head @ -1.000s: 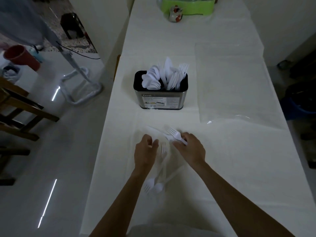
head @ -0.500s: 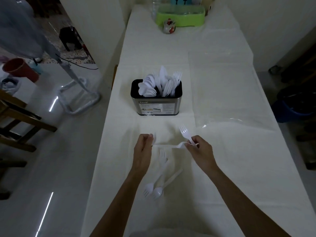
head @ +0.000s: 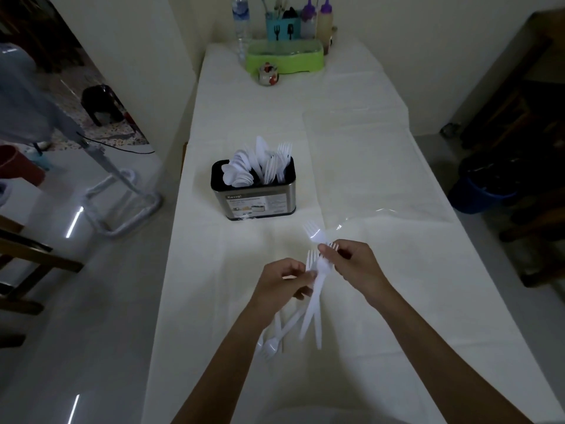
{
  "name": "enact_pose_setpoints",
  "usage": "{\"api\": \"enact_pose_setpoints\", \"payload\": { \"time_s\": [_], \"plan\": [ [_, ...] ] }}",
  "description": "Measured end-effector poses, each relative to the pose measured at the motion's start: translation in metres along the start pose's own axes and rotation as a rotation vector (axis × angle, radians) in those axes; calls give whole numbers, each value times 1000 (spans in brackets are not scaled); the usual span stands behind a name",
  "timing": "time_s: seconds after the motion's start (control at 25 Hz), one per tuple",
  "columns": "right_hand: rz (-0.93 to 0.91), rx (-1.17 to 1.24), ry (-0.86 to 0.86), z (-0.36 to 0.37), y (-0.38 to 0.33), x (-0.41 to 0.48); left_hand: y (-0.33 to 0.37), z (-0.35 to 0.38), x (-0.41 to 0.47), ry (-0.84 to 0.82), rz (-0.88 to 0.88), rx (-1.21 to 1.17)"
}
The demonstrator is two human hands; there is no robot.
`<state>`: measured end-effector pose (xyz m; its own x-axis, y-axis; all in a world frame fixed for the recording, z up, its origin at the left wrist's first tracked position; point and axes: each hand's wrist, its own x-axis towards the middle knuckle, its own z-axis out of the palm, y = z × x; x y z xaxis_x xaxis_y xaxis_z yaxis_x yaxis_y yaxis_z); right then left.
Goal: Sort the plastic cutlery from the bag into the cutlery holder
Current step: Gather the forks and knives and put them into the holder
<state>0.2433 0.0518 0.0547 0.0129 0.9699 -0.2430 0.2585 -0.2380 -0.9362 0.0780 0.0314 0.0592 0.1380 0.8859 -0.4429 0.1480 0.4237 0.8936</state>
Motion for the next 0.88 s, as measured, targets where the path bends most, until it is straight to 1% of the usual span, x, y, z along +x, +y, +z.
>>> {"api": "enact_pose_setpoints", "payload": {
  "time_s": [0.12,0.2,0.32,0.44,0.52,0.6,0.68,0.76,0.88],
  "plan": [
    [11,36,-21,0,-3,-2,-1,-3,-2,3,-39,-143],
    [-27,20,-36,1,-4,-3,-1,-3,-3,-2,-63,-194],
    [-85,-51,-44,8,-3,-3,1,2,-6,-27,-65,-185],
    [-94,-78,-30,13,-4,-3,2,7,-6,-62,-32,-137],
    [-22,7,-1,11,-4,-4,1,7,-5,-34,-38,-148],
    [109,133,0,10,0,-8,0,6,-3,40,-49,-193],
    [200,101,-44,10,10,-19,-2,4,-1,121,-40,-229],
    [245,85,-113,15,18,-34,-4,1,2,173,-17,-220],
    [304,239,-180,24,21,-53,-5,1,5,187,21,-118]
  ]
}}
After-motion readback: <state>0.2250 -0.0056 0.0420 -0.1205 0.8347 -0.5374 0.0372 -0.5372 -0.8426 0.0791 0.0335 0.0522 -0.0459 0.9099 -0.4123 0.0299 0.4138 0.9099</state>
